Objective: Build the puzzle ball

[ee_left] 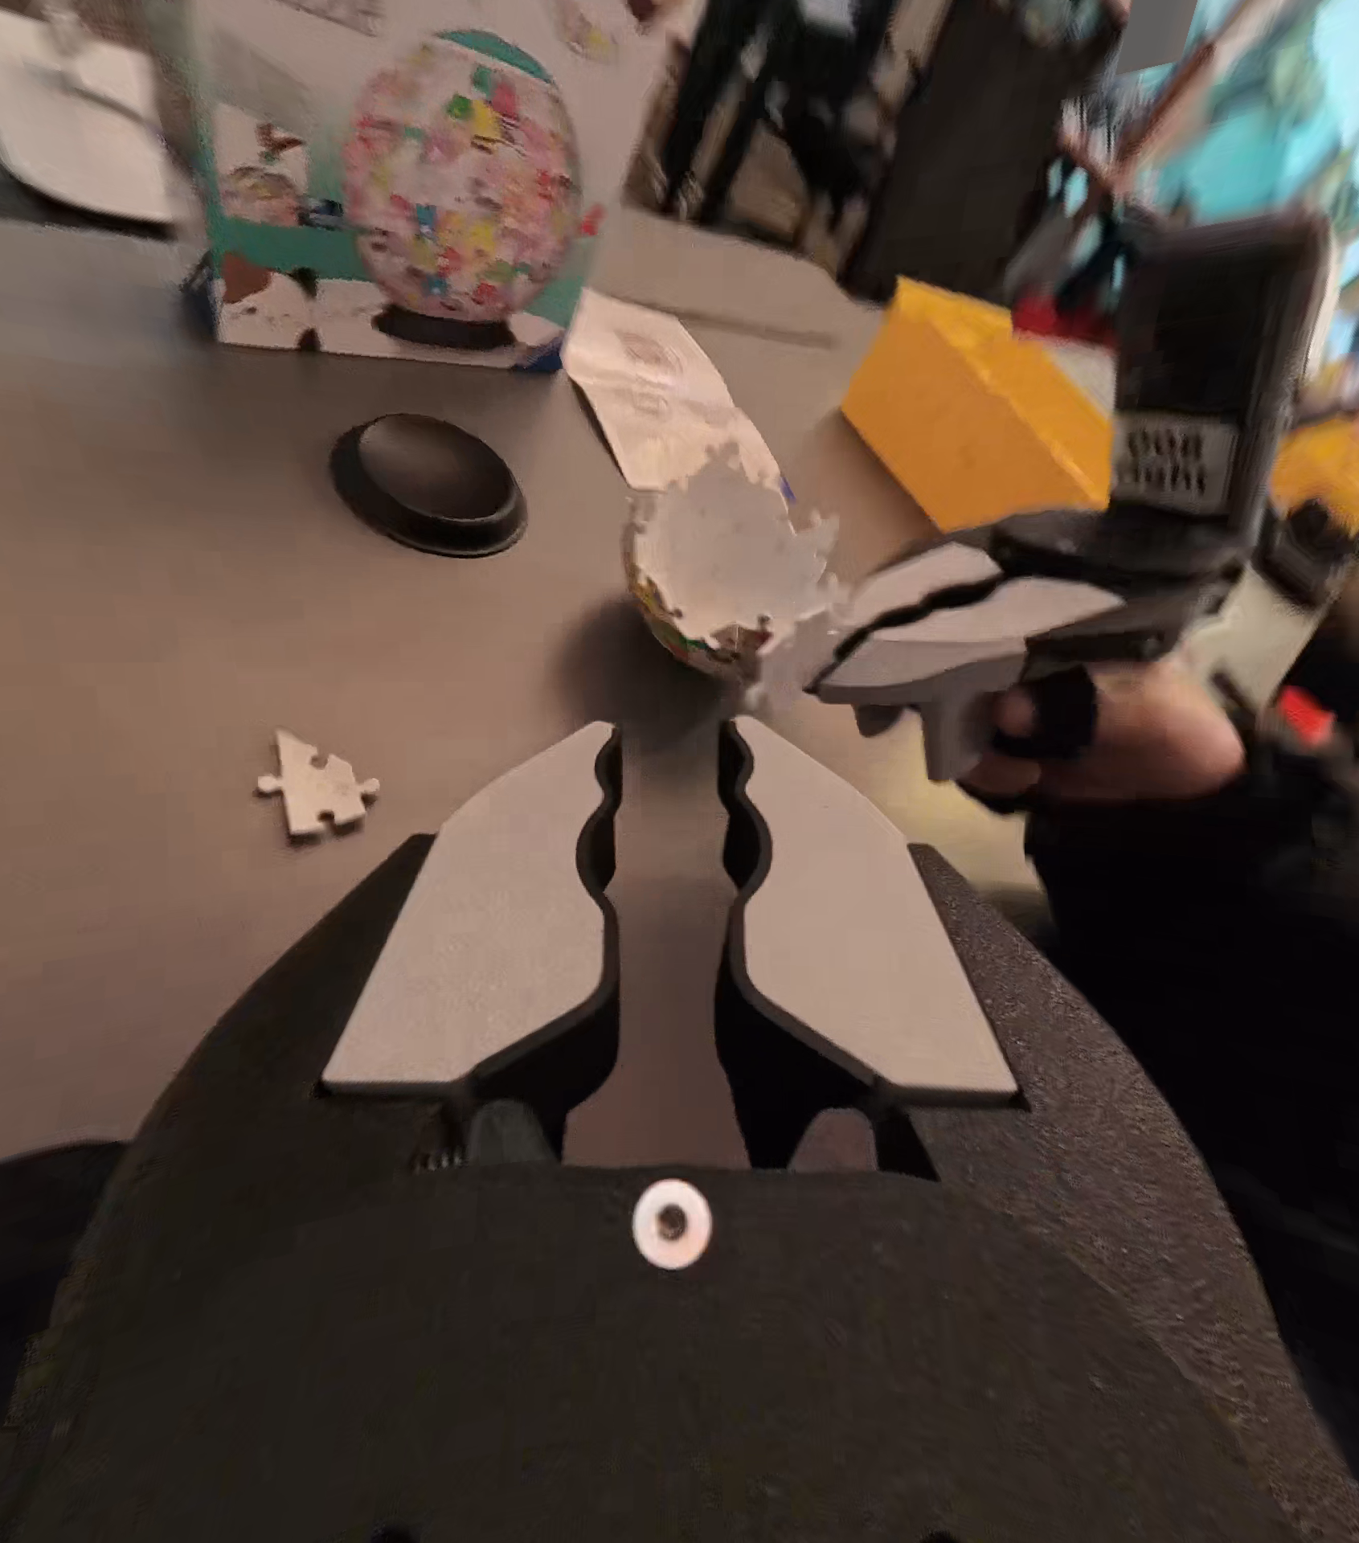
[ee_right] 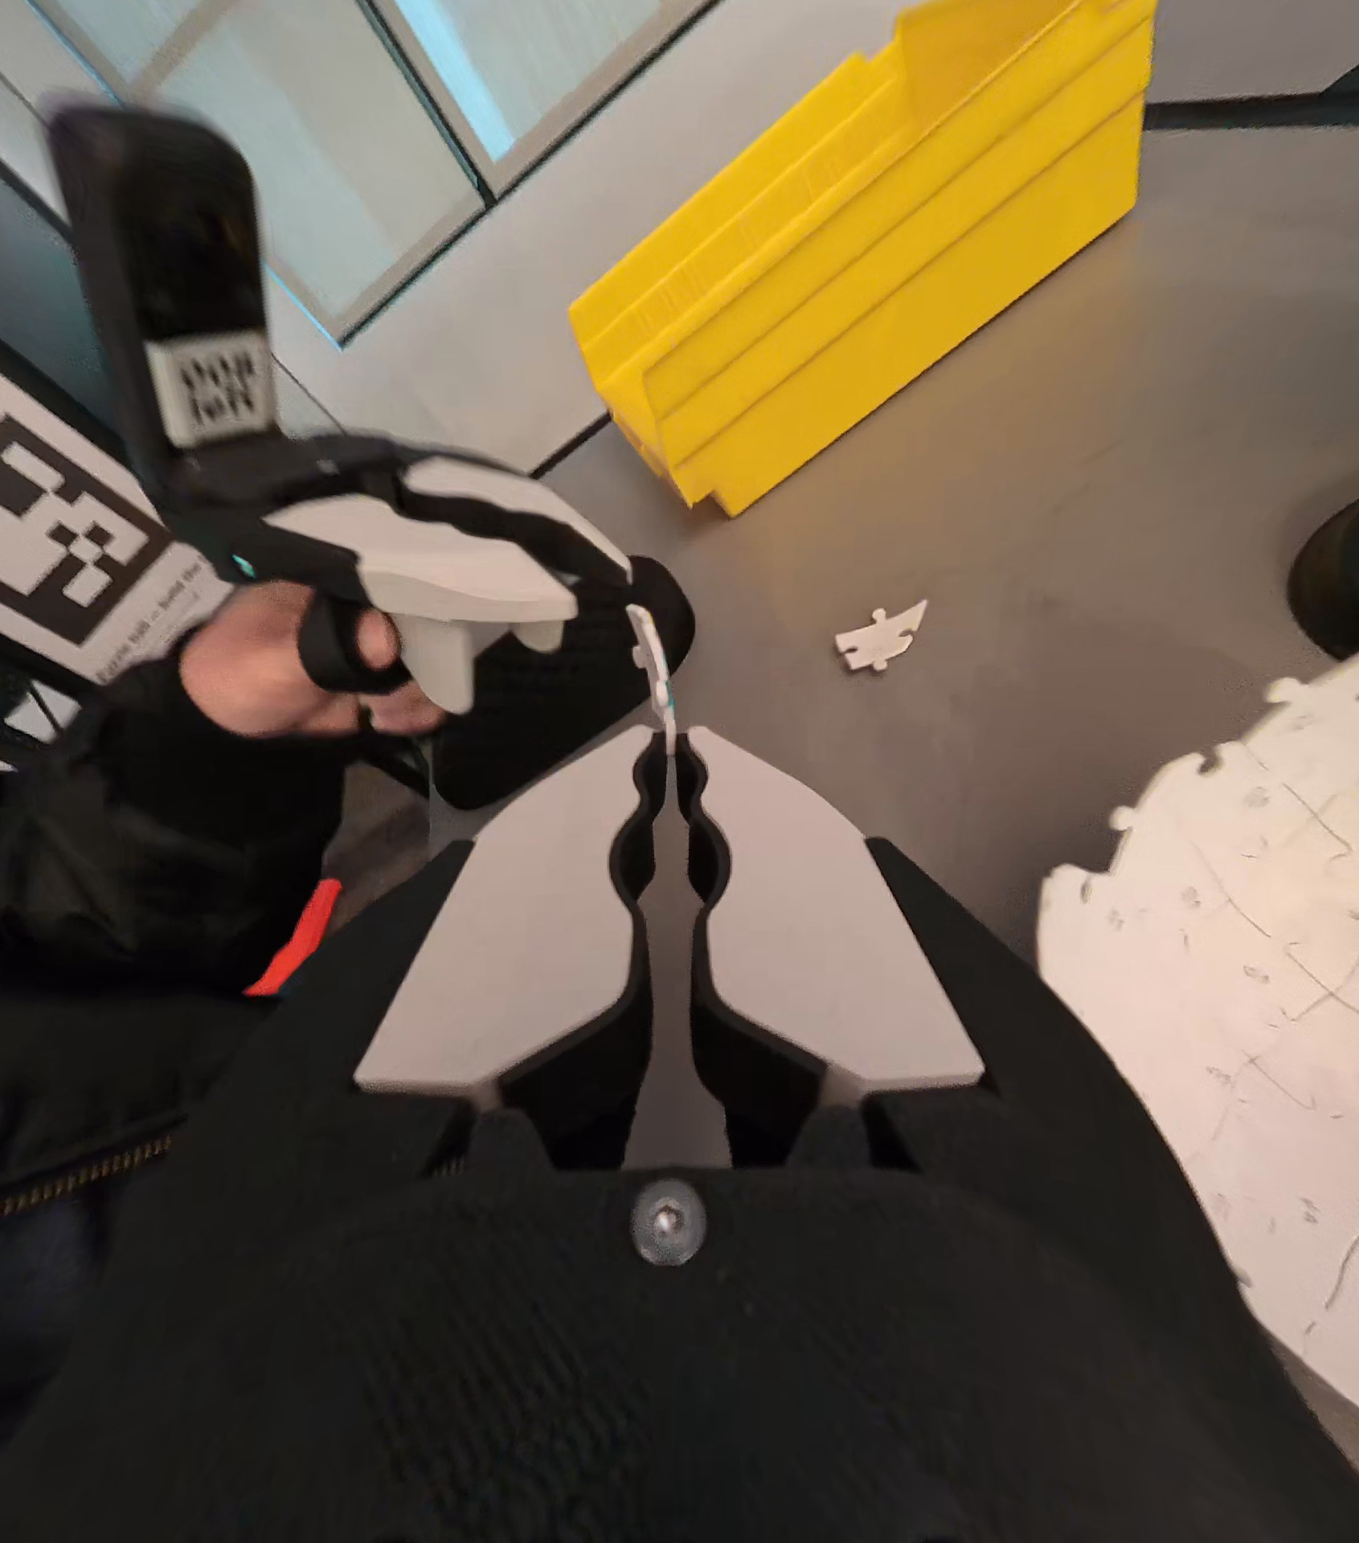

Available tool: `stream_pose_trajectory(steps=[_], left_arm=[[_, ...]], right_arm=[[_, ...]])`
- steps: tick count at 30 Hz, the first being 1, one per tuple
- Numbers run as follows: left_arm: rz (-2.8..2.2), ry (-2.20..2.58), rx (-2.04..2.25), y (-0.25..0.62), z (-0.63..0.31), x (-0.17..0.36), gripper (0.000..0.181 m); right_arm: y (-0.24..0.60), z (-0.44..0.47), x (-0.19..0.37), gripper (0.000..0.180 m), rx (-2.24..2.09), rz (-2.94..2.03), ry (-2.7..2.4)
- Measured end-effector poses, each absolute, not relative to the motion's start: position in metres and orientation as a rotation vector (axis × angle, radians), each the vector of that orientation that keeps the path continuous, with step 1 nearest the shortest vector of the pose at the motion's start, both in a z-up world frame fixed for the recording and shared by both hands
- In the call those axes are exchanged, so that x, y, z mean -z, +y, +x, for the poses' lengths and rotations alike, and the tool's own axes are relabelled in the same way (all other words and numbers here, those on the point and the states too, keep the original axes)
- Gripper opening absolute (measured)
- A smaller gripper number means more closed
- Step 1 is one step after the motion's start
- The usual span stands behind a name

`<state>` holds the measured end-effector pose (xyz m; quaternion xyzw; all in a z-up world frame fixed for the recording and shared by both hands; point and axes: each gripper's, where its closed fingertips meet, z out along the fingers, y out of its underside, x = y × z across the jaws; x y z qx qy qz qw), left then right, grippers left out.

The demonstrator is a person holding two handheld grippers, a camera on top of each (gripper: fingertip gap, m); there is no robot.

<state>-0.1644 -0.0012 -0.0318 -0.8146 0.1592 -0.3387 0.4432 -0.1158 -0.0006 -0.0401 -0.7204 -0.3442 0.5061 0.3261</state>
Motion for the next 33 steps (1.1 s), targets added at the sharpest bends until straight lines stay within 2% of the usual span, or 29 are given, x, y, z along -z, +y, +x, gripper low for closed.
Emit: stream_pose_trajectory(steps=[6, 12, 27, 33], left_arm=[[-1.978, 0.852, 0.849, -0.013, -0.139, 0.011, 0.014], [-2.091, 1.050, 0.885, -0.024, -0.129, 0.038, 0.008], [-2.046, 0.952, 0.992, -0.030, -0.167, 0.051, 0.002], [-2.022, 0.810, 1.089, -0.021, -0.195, 0.047, 0.002]], right_arm=[[-0.017, -0.124, 0.043, 0.003, -1.261, -1.912, -1.077], [-0.029, -0.127, 0.046, 0.003, -1.187, -1.903, -1.207], [-0.027, -0.165, 0.057, 0.006, -1.131, -1.793, -1.320], [-0.016, -0.194, 0.043, 0.013, -1.218, -1.702, -1.247]])
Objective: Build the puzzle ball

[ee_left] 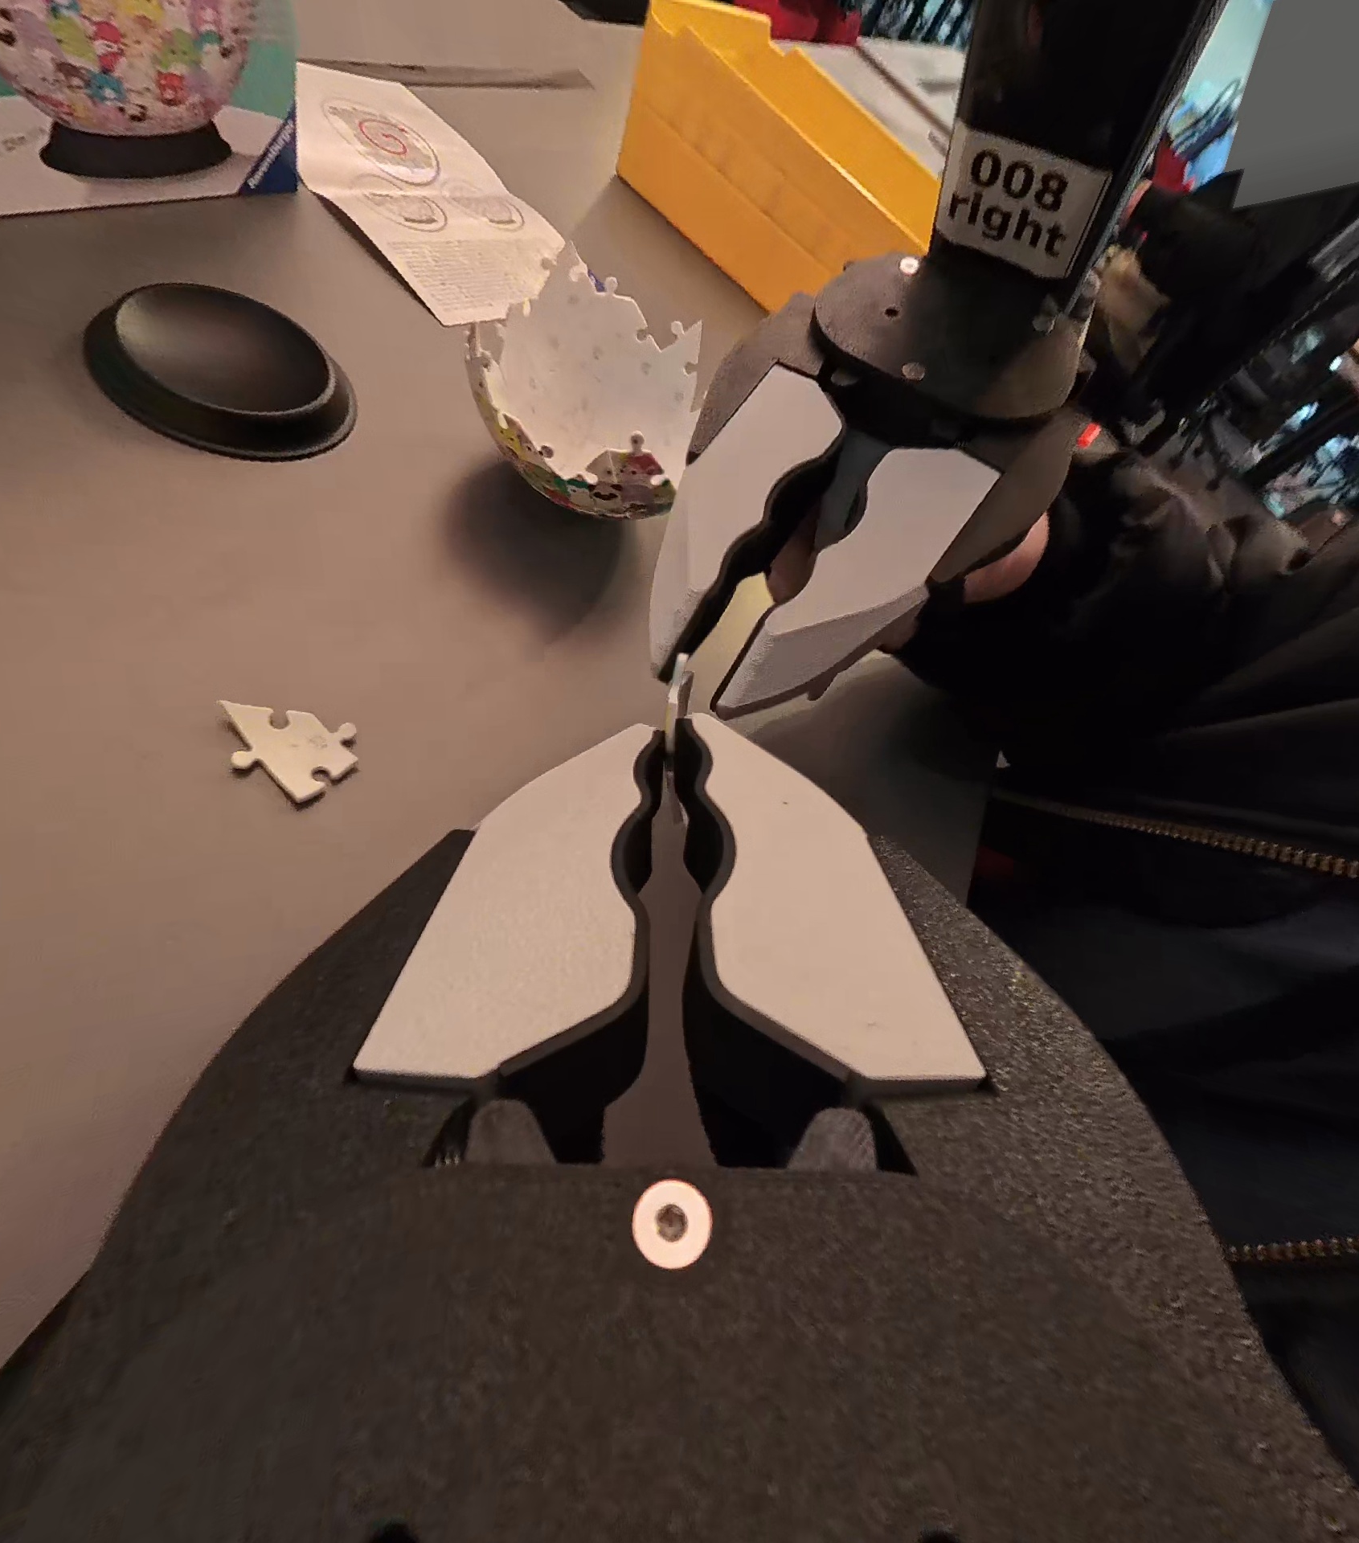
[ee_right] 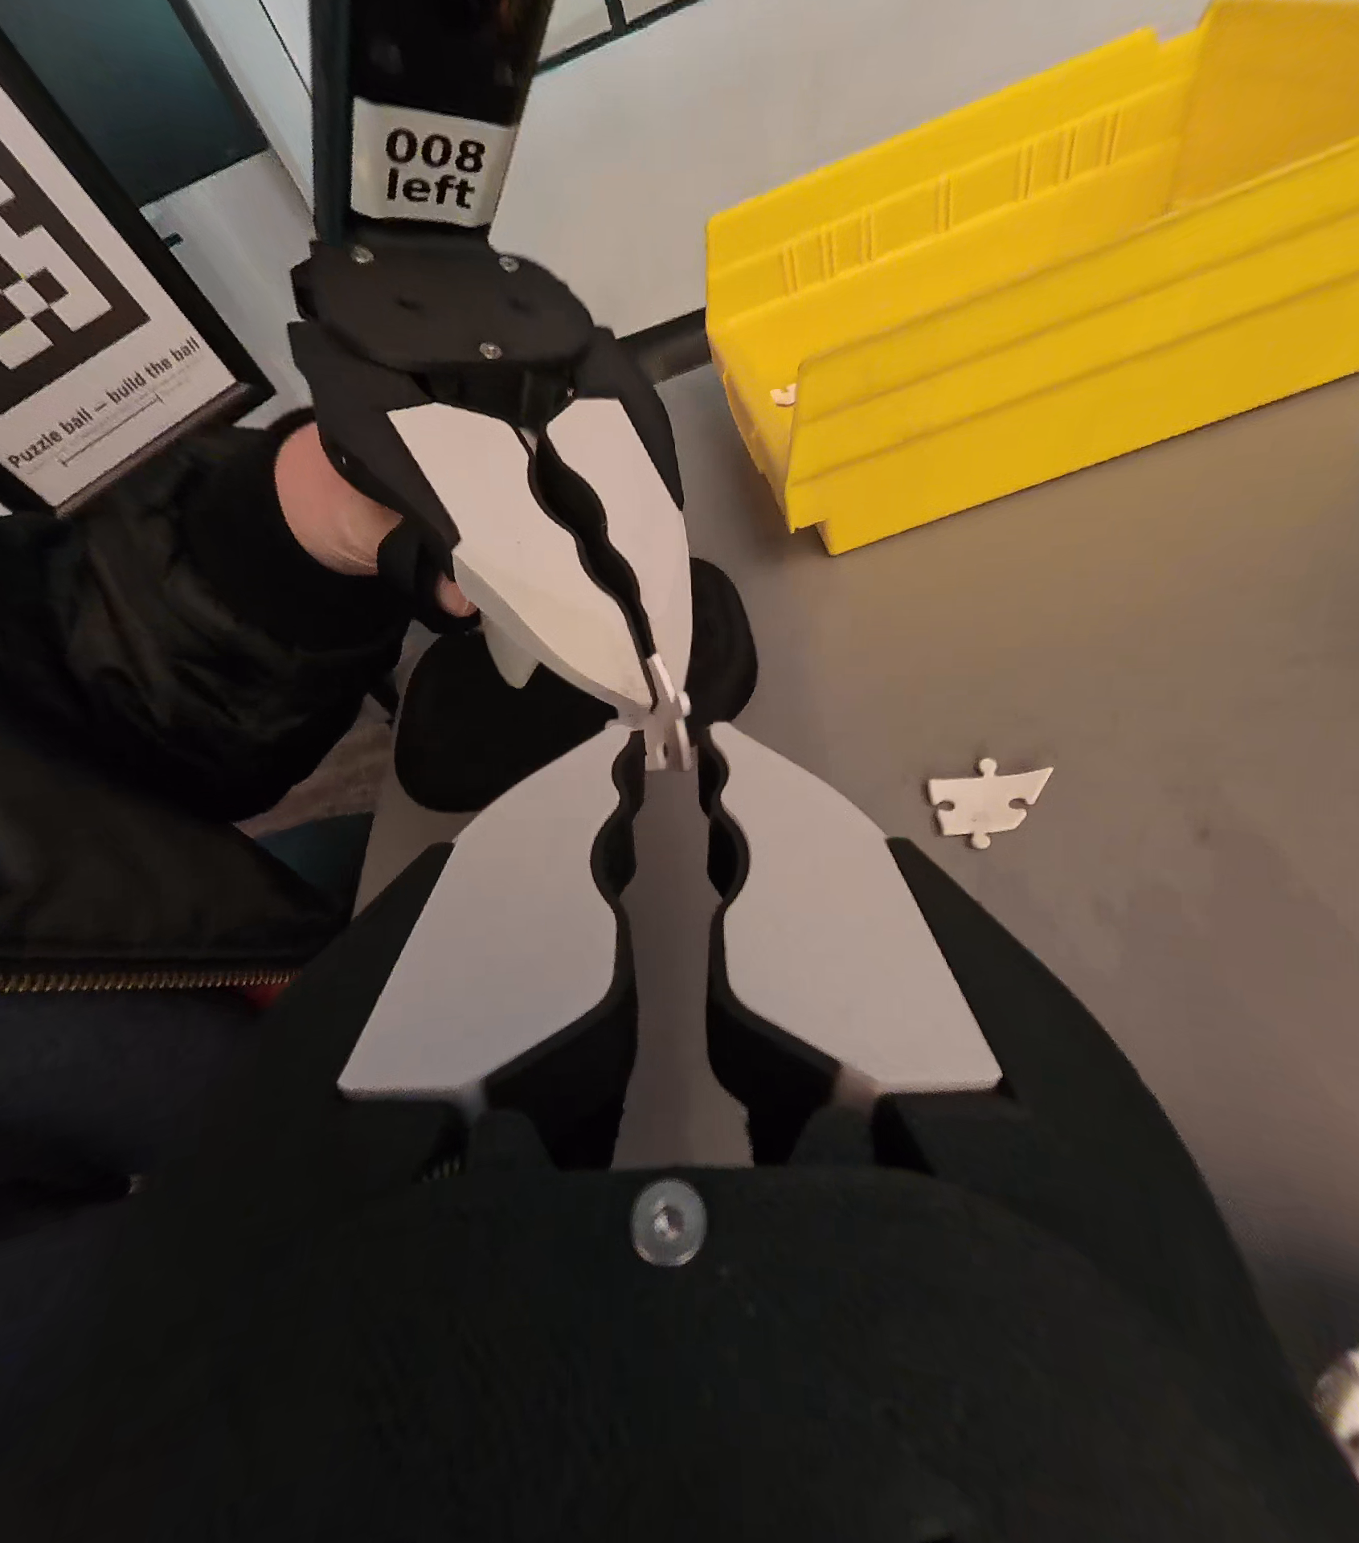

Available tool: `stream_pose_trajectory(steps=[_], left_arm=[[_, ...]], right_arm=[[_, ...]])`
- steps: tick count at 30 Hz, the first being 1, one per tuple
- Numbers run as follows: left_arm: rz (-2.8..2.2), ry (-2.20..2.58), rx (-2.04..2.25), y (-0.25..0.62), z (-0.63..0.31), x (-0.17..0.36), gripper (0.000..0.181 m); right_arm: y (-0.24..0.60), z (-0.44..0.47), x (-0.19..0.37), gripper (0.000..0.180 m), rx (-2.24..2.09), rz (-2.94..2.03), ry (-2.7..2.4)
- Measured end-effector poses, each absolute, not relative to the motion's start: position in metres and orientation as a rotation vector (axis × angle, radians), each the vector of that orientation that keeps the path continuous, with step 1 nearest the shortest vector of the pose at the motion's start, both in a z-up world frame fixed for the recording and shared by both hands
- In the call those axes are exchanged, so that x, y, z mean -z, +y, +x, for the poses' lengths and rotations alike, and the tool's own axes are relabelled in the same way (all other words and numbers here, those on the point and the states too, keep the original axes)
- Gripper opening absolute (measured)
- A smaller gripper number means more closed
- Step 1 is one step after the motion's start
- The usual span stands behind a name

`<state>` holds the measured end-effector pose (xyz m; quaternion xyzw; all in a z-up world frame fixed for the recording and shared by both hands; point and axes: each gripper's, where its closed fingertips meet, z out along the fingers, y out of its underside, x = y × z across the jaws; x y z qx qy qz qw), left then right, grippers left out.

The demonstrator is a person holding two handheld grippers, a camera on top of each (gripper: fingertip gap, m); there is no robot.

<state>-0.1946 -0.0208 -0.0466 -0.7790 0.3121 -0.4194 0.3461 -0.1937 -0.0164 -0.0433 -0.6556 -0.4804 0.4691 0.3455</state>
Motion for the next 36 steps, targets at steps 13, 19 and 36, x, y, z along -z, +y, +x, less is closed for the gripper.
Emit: stream_pose_trajectory(steps=[13, 19, 36], left_arm=[[-1.960, 0.751, 1.224, -0.018, -0.200, 0.054, 0.003], [-2.006, 0.650, 0.940, -0.007, -0.270, 0.033, 0.002], [-2.441, 0.424, 0.324, 0.079, -0.441, 0.038, 0.002]], right_arm=[[-0.016, -0.203, 0.058, 0.004, -1.347, -1.748, -1.234], [-0.024, -0.189, 0.043, 0.016, -1.305, -1.609, -1.224], [-0.021, -0.155, 0.061, 0.013, -1.325, -1.559, -1.172]])
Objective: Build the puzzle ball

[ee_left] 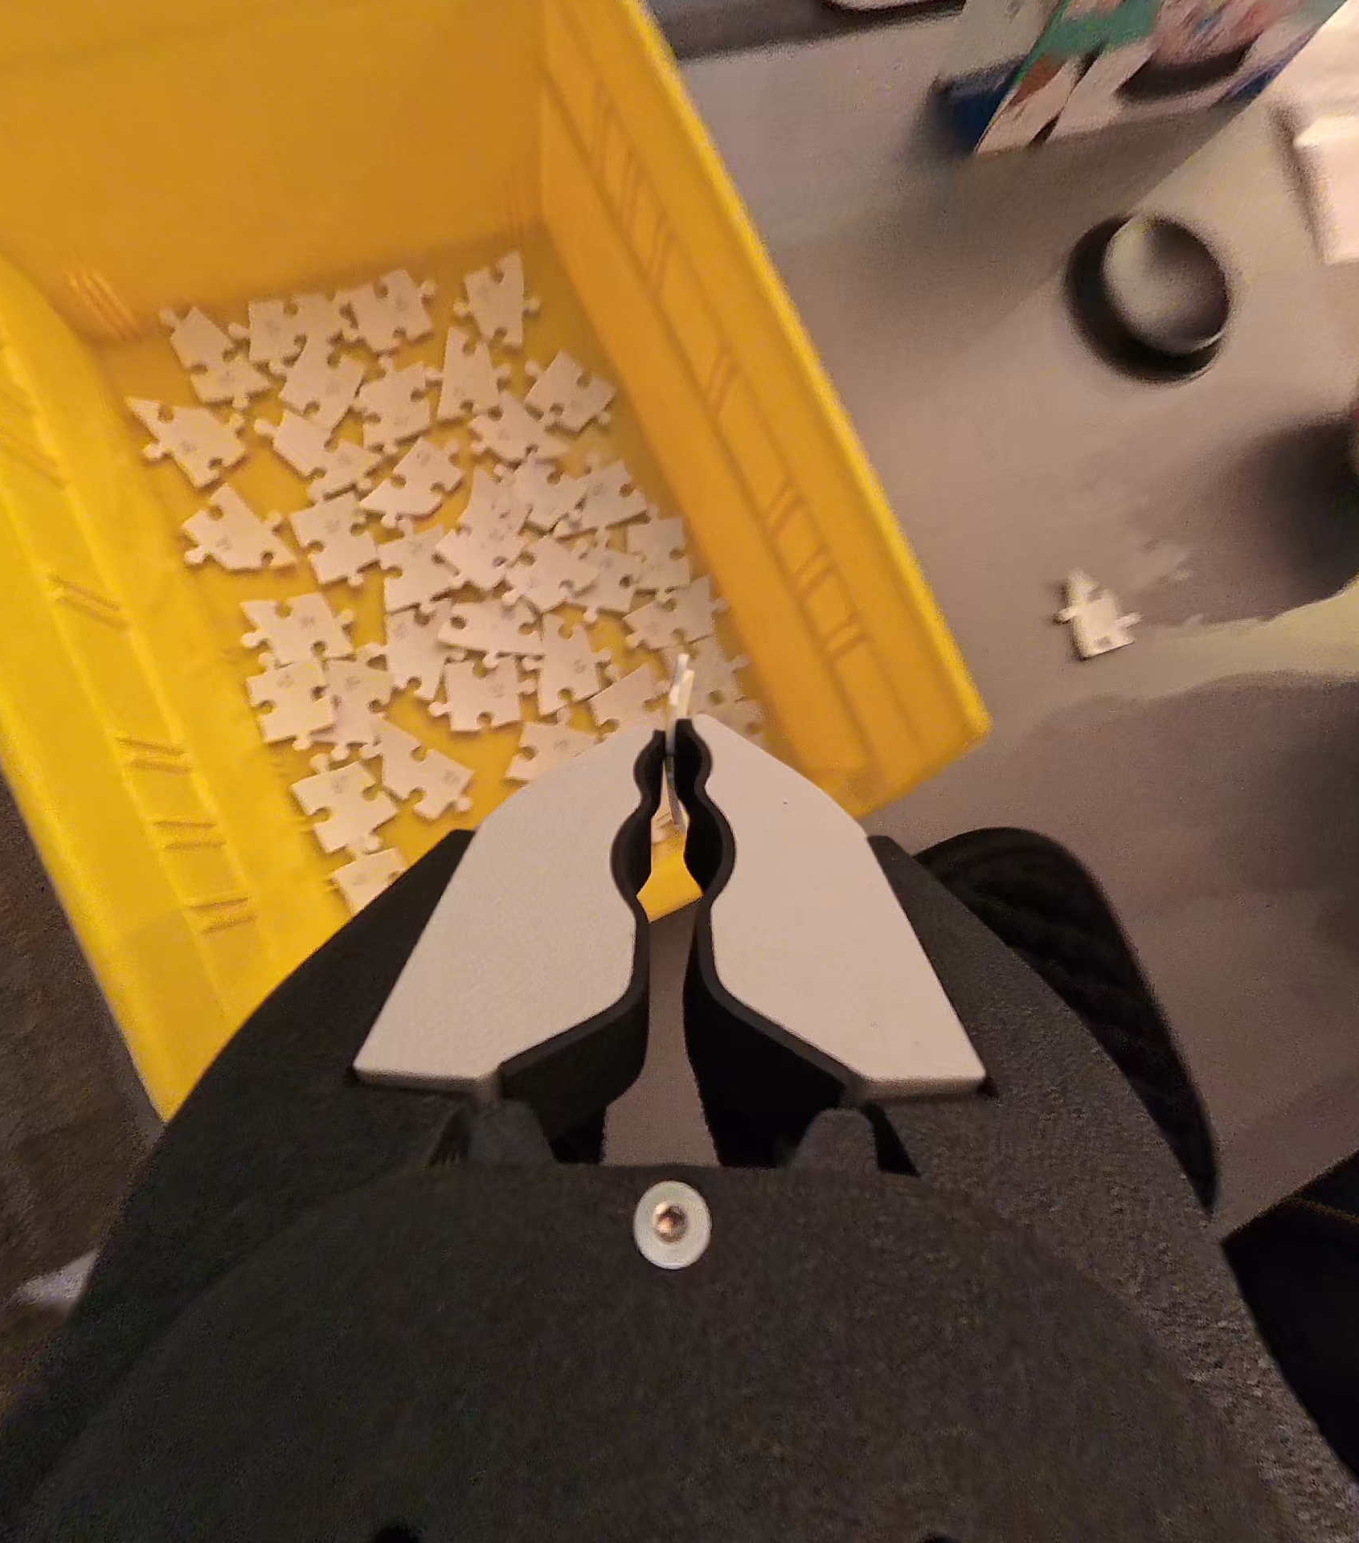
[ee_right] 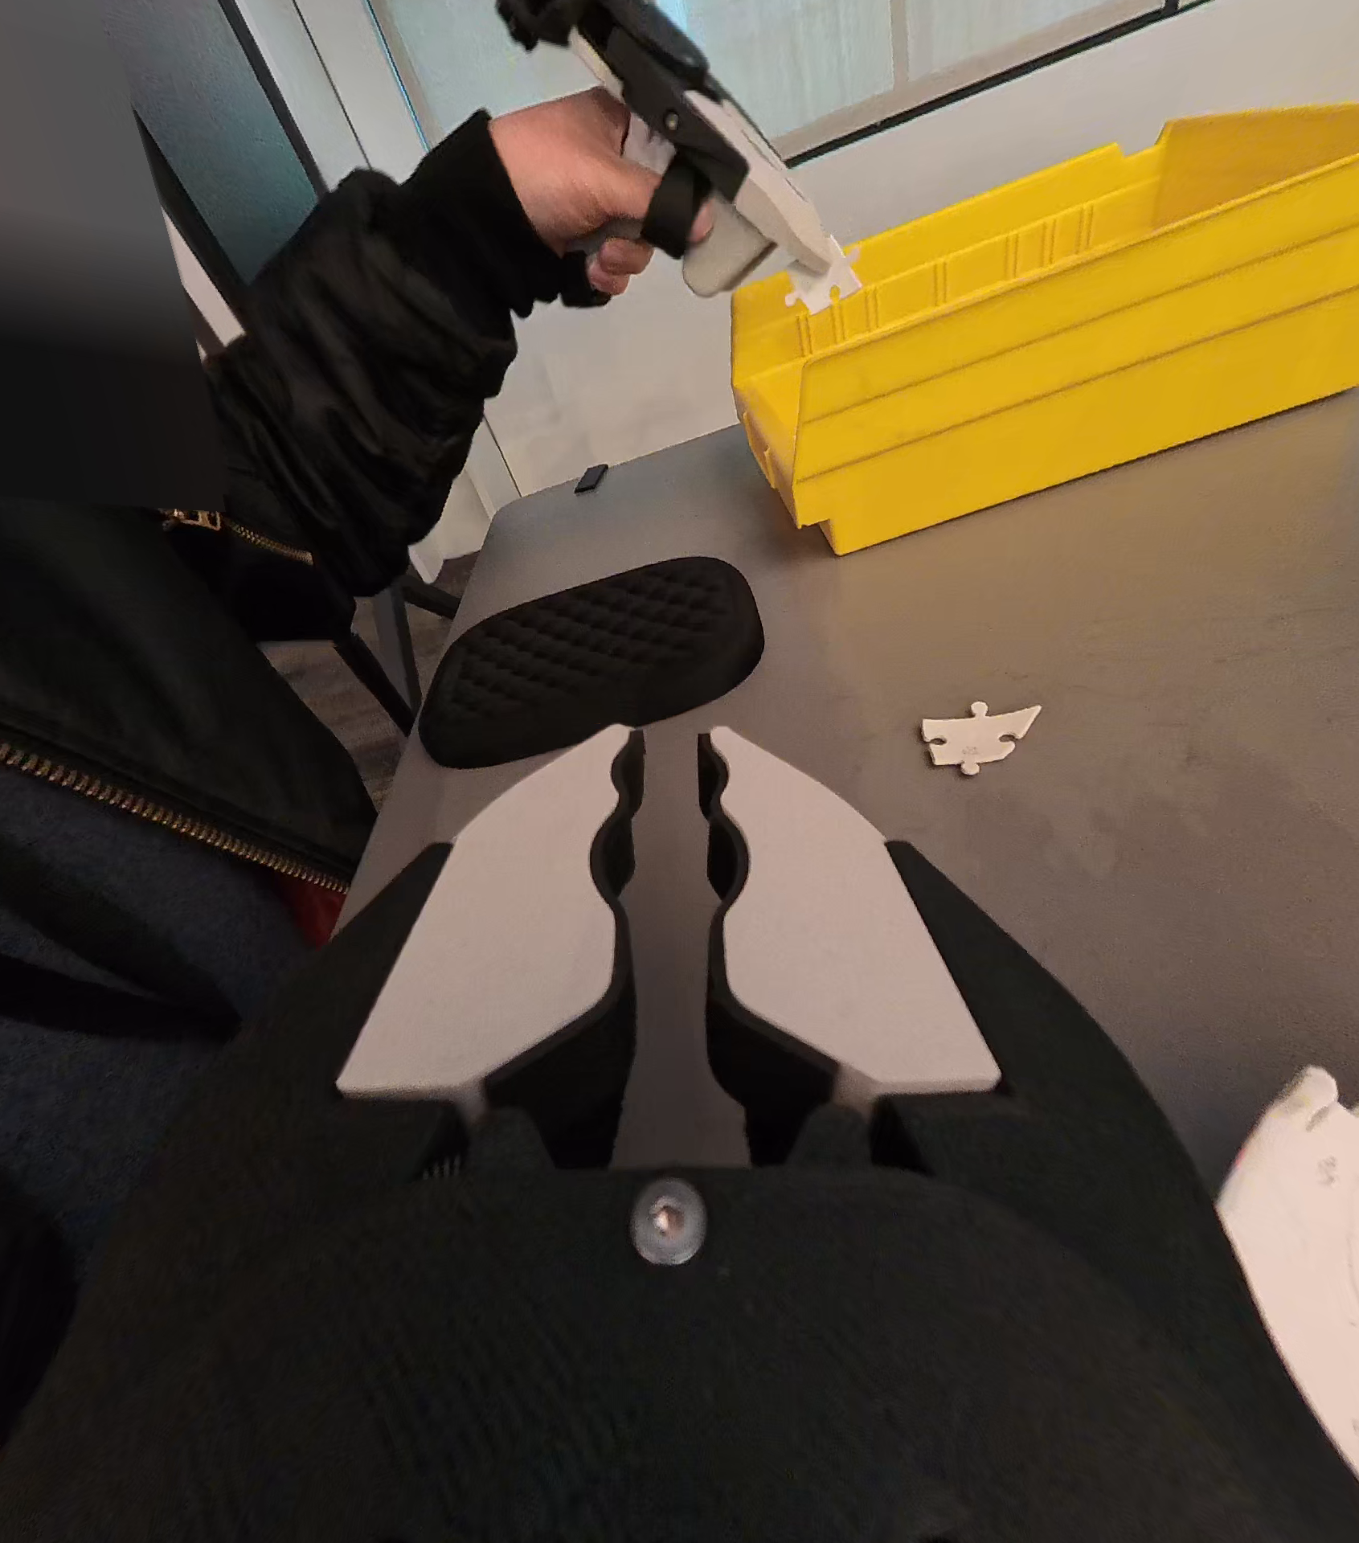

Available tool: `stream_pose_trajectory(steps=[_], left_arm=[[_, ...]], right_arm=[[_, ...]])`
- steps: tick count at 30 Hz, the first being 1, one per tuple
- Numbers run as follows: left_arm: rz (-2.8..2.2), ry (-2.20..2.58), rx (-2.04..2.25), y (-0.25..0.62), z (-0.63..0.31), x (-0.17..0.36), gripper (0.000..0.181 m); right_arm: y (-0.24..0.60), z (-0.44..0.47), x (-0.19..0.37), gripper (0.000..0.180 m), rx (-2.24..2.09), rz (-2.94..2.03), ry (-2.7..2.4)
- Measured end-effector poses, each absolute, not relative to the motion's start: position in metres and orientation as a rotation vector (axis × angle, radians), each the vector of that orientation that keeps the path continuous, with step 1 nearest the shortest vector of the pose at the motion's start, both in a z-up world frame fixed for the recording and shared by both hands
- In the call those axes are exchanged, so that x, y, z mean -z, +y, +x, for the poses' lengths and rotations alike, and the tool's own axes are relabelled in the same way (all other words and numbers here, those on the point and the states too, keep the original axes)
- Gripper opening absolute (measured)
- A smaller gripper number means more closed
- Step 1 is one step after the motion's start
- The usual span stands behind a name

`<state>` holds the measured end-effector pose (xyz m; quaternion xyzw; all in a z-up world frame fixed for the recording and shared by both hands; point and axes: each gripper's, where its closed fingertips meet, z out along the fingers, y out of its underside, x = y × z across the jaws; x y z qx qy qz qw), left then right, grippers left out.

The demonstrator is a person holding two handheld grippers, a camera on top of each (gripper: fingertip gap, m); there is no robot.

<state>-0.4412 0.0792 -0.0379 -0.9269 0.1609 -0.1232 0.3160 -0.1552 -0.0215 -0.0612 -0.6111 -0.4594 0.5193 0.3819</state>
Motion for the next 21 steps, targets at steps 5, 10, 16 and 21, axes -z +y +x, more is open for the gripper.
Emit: stream_pose_trajectory(steps=[5, 10, 16, 21], left_arm=[[-2.674, 0.453, 0.327, 0.087, -0.448, 0.088, 0.003], [-2.646, 0.409, 0.336, 0.096, -0.452, 0.090, 0.002], [-2.327, 0.316, 0.456, 0.107, -0.424, 0.019, 0.002], [-2.170, 0.447, 0.355, 0.106, -0.378, -0.035, 0.002]], right_arm=[[-0.025, -0.156, 0.068, 0.013, -1.323, -1.558, -1.221], [-0.025, -0.155, 0.075, 0.013, -1.274, -1.565, -1.262], [-0.025, -0.154, 0.074, 0.013, -1.292, -1.556, -1.250], [-0.028, -0.153, 0.071, 0.013, -1.284, -1.539, -1.254]])
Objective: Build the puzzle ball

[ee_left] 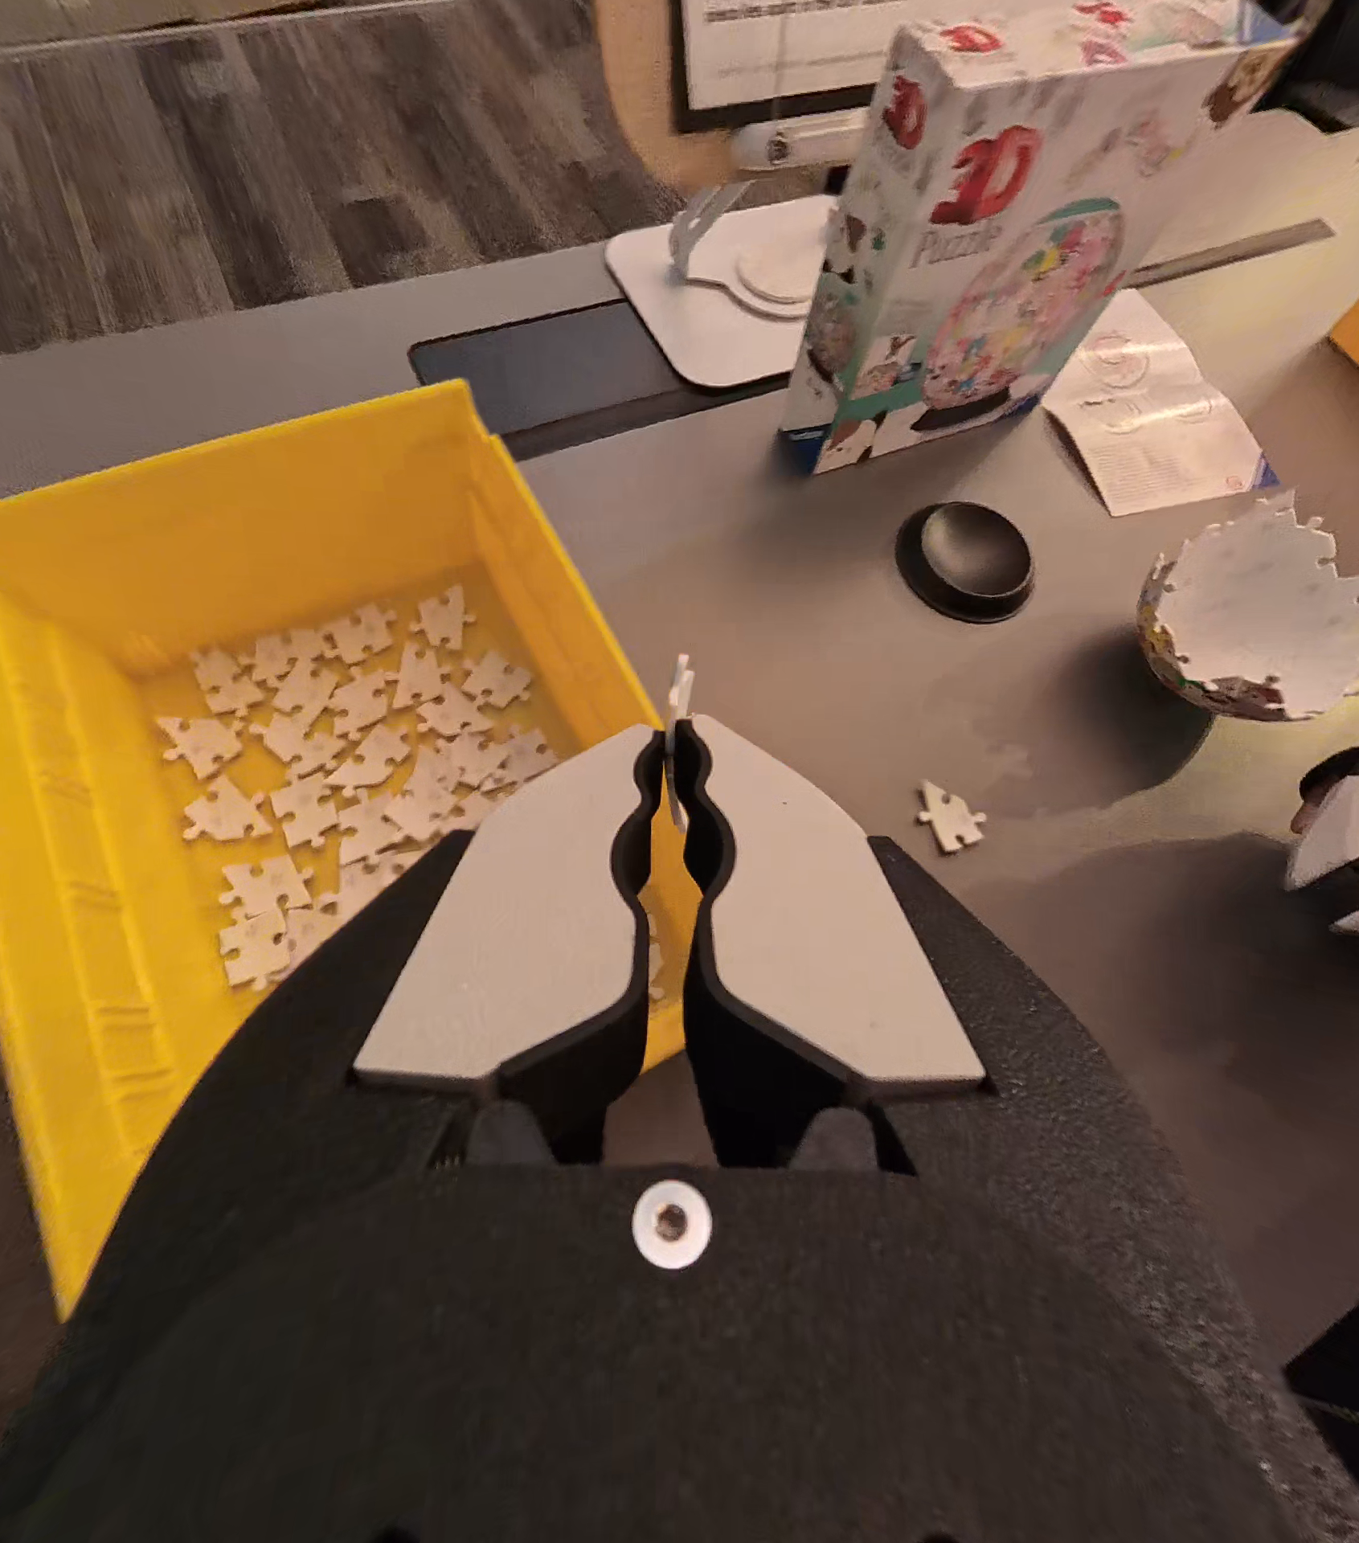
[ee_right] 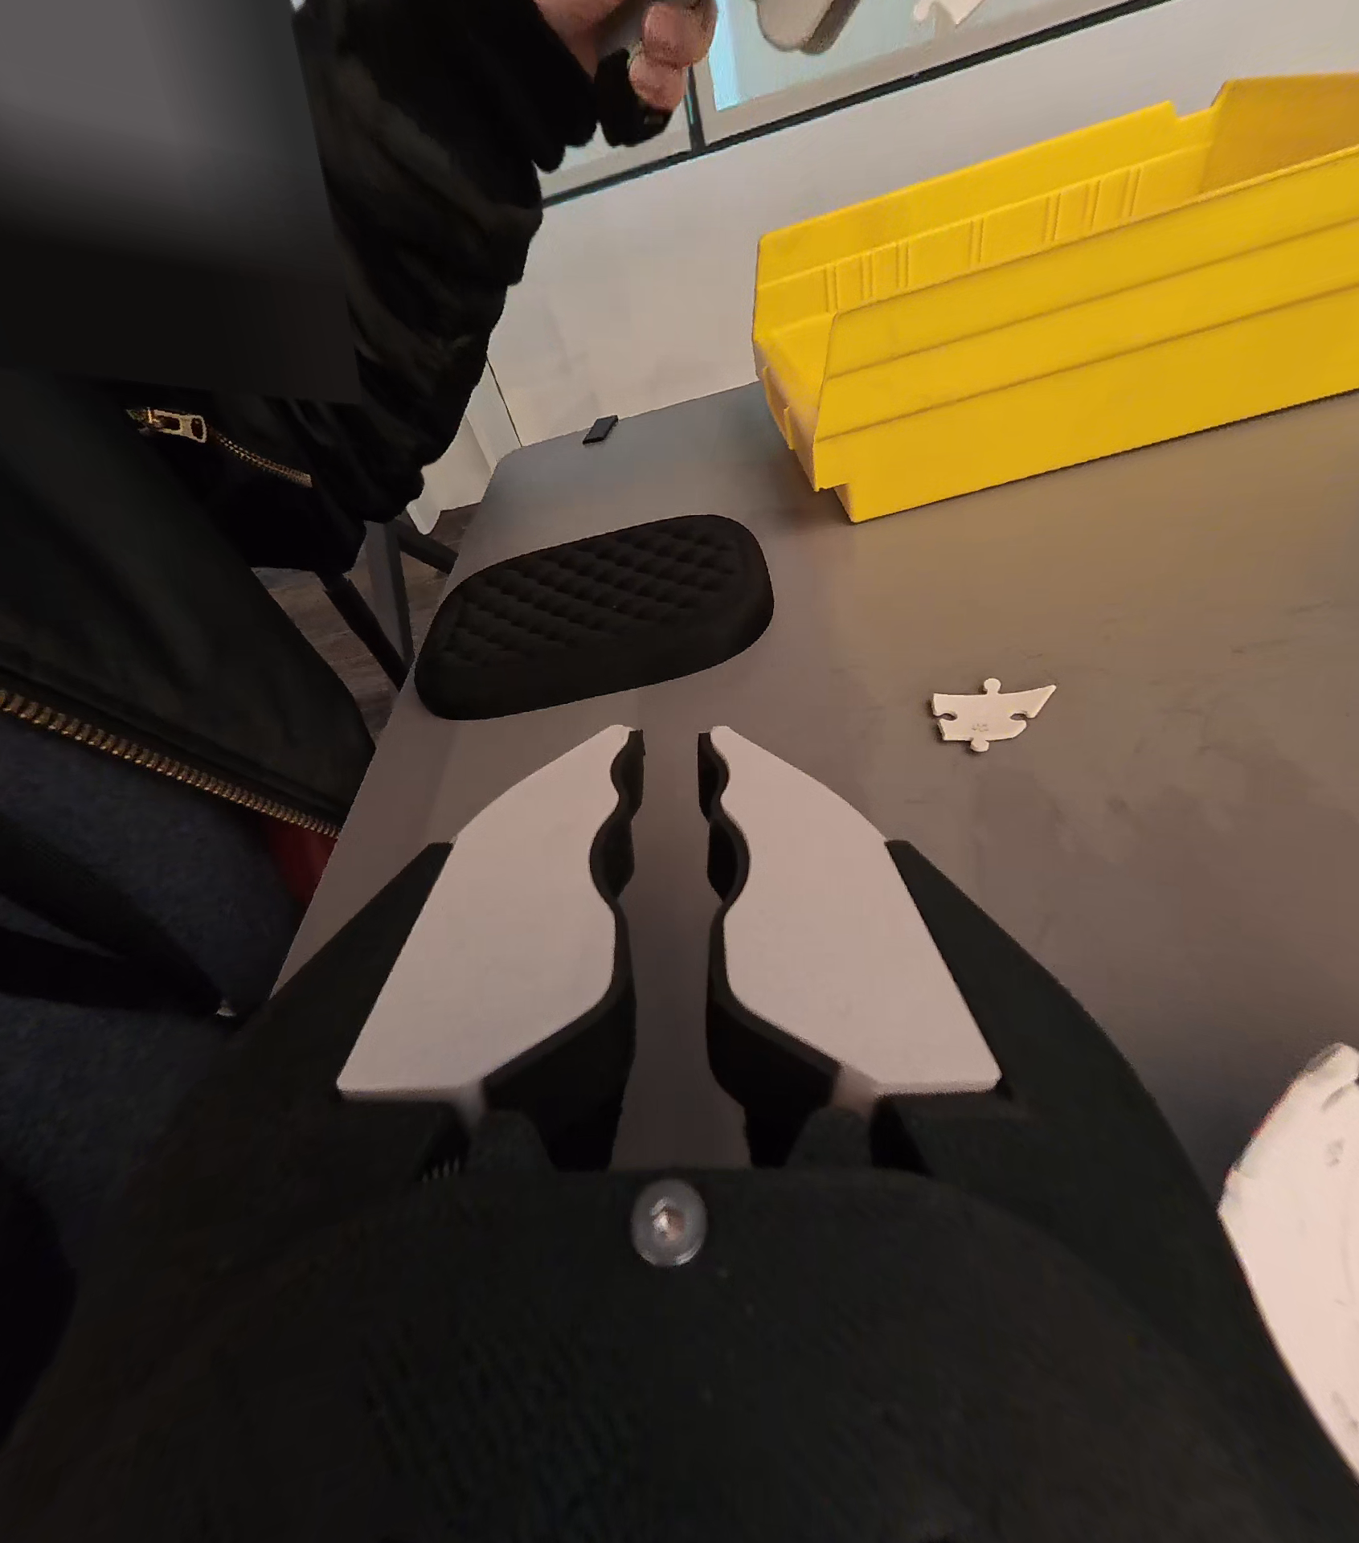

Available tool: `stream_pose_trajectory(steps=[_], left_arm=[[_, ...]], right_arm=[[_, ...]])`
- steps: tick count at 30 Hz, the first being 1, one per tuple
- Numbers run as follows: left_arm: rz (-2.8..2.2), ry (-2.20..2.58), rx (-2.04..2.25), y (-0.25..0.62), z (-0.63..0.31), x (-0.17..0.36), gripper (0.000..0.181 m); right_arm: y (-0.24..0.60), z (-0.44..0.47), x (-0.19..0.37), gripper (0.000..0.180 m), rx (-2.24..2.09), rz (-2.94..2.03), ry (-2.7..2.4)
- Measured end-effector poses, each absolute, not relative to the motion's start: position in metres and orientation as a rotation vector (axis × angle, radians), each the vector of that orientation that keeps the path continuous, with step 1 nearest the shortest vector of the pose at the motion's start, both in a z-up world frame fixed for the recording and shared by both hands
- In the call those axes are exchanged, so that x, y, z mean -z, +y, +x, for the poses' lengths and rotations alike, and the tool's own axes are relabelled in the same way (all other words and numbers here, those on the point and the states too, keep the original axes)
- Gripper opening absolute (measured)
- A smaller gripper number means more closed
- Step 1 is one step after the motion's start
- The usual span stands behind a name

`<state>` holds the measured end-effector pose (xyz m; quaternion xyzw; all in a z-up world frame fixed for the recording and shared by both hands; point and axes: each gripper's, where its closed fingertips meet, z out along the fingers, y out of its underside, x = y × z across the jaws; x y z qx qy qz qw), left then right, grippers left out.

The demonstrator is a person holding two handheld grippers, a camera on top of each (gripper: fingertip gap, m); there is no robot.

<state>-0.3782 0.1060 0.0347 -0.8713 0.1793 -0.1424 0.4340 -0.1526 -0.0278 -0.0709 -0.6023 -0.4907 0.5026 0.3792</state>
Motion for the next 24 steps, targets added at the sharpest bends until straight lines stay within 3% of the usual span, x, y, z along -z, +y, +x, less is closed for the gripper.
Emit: stream_pose_trajectory(steps=[6, 15, 24], left_arm=[[-2.095, 0.282, 0.883, 0.104, -0.277, -0.025, 0.002], [-2.207, -0.149, 0.824, 0.171, -0.234, 0.077, 0.002], [-2.322, -0.345, 0.690, 0.183, -0.241, 0.120, 0.002]], right_arm=[[-0.034, -0.151, 0.066, 0.013, -1.264, -1.500, -1.271], [-0.045, -0.147, 0.058, 0.013, -1.222, -1.450, -1.303], [-0.054, -0.146, 0.059, 0.013, -1.190, -1.439, -1.358]])
